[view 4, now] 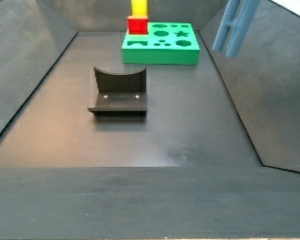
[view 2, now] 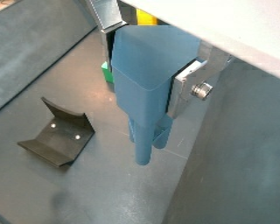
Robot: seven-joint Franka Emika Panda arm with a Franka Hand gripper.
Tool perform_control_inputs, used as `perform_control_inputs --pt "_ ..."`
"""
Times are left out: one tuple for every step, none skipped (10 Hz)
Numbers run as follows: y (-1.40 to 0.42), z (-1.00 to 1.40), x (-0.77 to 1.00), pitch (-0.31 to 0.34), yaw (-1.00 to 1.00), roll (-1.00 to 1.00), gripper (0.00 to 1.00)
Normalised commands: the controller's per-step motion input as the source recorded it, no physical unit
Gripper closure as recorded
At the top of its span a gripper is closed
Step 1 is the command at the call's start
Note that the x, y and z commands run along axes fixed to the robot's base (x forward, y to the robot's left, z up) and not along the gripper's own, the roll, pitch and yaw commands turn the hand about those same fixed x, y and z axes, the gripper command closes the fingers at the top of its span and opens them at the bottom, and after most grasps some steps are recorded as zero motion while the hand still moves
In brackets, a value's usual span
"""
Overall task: Pick up the 3 prong object. Move up. Move to above the board. Insert the 3 prong object.
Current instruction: Move to above the board.
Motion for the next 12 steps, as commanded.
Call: perform_control_inputs --pt "0.04 0.43 -0.02 0.046 -0.06 -0.18 1.00" --pt "0.03 0.27 -0.01 0.053 -0.06 -0.18 1.00" --pt "-1.00 0.19 0.48 0.774 0.98 -0.02 1.00" --pt "-1.00 0.17 0.49 0.738 0.91 0.07 1.00" --pt "-1.00 0.17 0.51 0.687 0.77 0.13 1.00" --pt "-1.00 0.17 0.54 0.489 0.43 0.07 1.00" --pt "-1.00 0.18 0.53 0.330 0.26 0.05 1.00" --pt "-1.00 0.18 0.52 0.205 0.14 0.05 1.00" --pt "-1.00 0.18 0.53 0.123 0.08 0.03 1.00" --pt "-1.00 0.18 0.55 0.098 0.03 0.02 1.00" --pt "-1.00 0.19 0.56 0.110 0.02 0.01 1.00" --pt "-1.00 0.20 0.60 0.133 0.01 0.02 1.00"
